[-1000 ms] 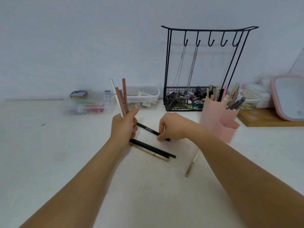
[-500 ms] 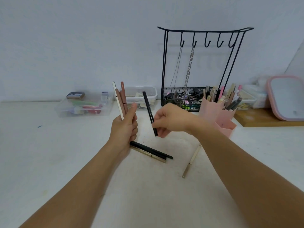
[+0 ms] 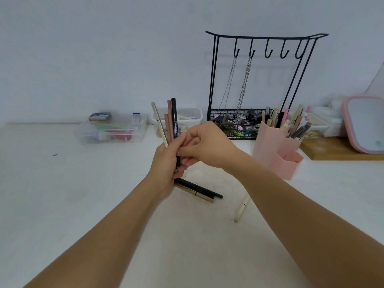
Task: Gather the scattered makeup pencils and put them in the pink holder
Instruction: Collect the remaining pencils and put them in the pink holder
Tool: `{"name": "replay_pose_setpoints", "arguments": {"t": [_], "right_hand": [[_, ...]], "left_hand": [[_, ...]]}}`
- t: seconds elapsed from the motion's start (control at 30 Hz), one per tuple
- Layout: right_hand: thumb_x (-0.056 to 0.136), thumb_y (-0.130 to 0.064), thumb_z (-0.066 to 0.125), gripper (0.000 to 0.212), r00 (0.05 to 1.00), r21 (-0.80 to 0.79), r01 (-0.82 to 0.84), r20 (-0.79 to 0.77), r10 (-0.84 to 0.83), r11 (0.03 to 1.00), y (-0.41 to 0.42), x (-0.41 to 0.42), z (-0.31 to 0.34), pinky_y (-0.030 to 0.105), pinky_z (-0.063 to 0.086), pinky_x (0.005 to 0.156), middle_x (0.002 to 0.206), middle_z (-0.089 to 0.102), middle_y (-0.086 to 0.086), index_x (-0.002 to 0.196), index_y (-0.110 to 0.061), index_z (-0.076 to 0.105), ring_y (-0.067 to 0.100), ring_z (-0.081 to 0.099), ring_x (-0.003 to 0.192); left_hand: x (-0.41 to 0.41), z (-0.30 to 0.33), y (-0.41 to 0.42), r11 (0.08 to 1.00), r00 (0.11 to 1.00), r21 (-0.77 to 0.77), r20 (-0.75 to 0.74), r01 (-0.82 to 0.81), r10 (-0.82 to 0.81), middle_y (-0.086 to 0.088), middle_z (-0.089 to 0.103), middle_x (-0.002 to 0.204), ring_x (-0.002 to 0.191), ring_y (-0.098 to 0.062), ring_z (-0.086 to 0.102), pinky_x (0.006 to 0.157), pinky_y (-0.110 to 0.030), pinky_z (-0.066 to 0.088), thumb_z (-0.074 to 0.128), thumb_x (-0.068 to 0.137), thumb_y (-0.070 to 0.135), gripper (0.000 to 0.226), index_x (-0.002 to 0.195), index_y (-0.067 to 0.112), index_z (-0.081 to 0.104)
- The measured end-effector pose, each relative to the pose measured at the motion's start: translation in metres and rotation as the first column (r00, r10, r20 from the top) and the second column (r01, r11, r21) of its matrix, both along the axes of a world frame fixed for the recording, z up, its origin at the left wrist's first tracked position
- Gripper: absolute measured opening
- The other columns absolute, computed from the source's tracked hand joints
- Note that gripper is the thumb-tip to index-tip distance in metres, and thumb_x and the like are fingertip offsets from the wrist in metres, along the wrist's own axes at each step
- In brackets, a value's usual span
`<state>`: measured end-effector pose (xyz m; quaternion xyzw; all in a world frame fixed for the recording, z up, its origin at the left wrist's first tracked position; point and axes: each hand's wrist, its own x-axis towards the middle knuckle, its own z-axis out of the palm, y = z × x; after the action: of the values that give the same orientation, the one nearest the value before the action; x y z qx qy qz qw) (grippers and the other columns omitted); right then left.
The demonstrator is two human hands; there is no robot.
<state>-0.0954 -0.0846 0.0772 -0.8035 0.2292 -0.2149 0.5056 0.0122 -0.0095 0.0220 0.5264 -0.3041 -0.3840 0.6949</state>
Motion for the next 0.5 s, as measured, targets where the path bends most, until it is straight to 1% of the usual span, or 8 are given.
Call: {"name": "replay_pose_setpoints", "arguments": {"t": [0.03, 0.1, 0.2, 0.23, 0.3, 0.37, 0.43, 0.5], "right_hand": [[0.079, 0.004, 0.078, 0.019, 1.0, -0.012, 0.0, -0.012, 0.0, 1.0, 0.001, 0.0, -0.001, 0.032, 0.063, 0.061, 0.073, 0.072, 0.026, 0.09, 0.015, 0.066, 0.028, 0.072, 0.061], [0.078, 0.002, 0.079, 0.016, 0.999, -0.051, 0.005, -0.052, -0.007, 0.999, 0.001, 0.001, -0.003, 0.027, 0.06, 0.057, 0.069, 0.072, 0.022, 0.086, 0.011, 0.067, 0.022, 0.071, 0.057], [0.079, -0.007, 0.081, 0.015, 0.988, -0.126, -0.016, -0.157, -0.004, 0.992, -0.001, 0.0, -0.002, 0.022, 0.054, 0.051, 0.063, 0.071, 0.009, 0.08, 0.001, 0.069, 0.012, 0.067, 0.053], [0.079, -0.011, 0.082, 0.017, 0.98, -0.15, -0.033, -0.198, 0.003, 0.988, -0.002, -0.001, 0.0, 0.021, 0.053, 0.05, 0.063, 0.071, 0.005, 0.081, -0.001, 0.069, 0.01, 0.066, 0.054], [0.077, -0.02, 0.085, 0.023, 0.96, -0.184, -0.052, -0.281, -0.002, 0.982, -0.006, -0.006, 0.005, 0.021, 0.052, 0.051, 0.063, 0.071, -0.001, 0.085, -0.004, 0.071, 0.009, 0.067, 0.058], [0.075, -0.03, 0.086, 0.028, 0.913, -0.216, -0.086, -0.407, -0.009, 0.973, -0.009, -0.011, 0.01, 0.02, 0.051, 0.052, 0.068, 0.072, -0.002, 0.087, -0.008, 0.073, 0.009, 0.069, 0.062], [0.076, -0.037, 0.084, 0.034, 0.824, -0.235, -0.162, -0.566, 0.0, 0.958, -0.009, -0.013, 0.011, 0.021, 0.052, 0.053, 0.078, 0.074, 0.002, 0.09, -0.008, 0.074, 0.011, 0.071, 0.065], [0.077, -0.043, 0.083, 0.042, 0.734, -0.212, -0.225, -0.678, 0.022, 0.951, -0.005, -0.013, 0.008, 0.022, 0.054, 0.056, 0.084, 0.076, 0.004, 0.094, -0.006, 0.074, 0.013, 0.072, 0.067]], "left_hand": [[-0.001, 0.0, 0.0, 1.0, 1.0, 0.011, 0.007, -0.015, 0.015, -0.002, 0.048, 0.056, 0.043, -0.012, 0.038, 0.036, -0.018, 0.023, 0.061, 0.096, 0.049, 0.042, 0.101, 0.009, 0.071], [-0.003, 0.0, 0.0, 0.999, 0.999, 0.023, 0.028, -0.03, 0.029, -0.003, 0.049, 0.054, 0.041, -0.013, 0.042, 0.036, -0.019, 0.025, 0.057, 0.098, 0.051, 0.045, 0.094, 0.008, 0.072], [-0.002, 0.0, 0.0, 0.999, 0.997, 0.026, 0.056, -0.045, 0.043, -0.009, 0.053, 0.056, 0.042, -0.015, 0.044, 0.035, -0.02, 0.026, 0.056, 0.1, 0.048, 0.047, 0.09, 0.004, 0.067], [-0.001, 0.0, 0.0, 0.997, 0.996, 0.025, 0.062, -0.067, 0.065, -0.007, 0.054, 0.056, 0.042, -0.015, 0.045, 0.035, -0.02, 0.026, 0.057, 0.101, 0.045, 0.043, 0.086, 0.005, 0.064], [0.001, 0.001, 0.001, 0.993, 0.99, 0.027, 0.08, -0.119, 0.116, -0.001, 0.049, 0.051, 0.04, -0.013, 0.042, 0.036, -0.021, 0.026, 0.057, 0.102, 0.041, 0.037, 0.078, 0.013, 0.055], [0.003, 0.004, 0.001, 0.988, 0.985, 0.016, 0.089, -0.151, 0.149, 0.004, 0.04, 0.048, 0.039, -0.011, 0.036, 0.038, -0.021, 0.024, 0.057, 0.102, 0.04, 0.032, 0.078, 0.02, 0.05], [0.007, 0.006, 0.001, 0.983, 0.98, 0.003, 0.076, -0.186, 0.185, 0.008, 0.035, 0.048, 0.04, -0.01, 0.031, 0.039, -0.021, 0.022, 0.059, 0.101, 0.04, 0.031, 0.077, 0.024, 0.048], [0.012, 0.008, 0.002, 0.975, 0.973, 0.005, 0.067, -0.22, 0.219, 0.008, 0.033, 0.048, 0.04, -0.009, 0.028, 0.039, -0.021, 0.022, 0.062, 0.1, 0.038, 0.029, 0.077, 0.025, 0.049]]}}
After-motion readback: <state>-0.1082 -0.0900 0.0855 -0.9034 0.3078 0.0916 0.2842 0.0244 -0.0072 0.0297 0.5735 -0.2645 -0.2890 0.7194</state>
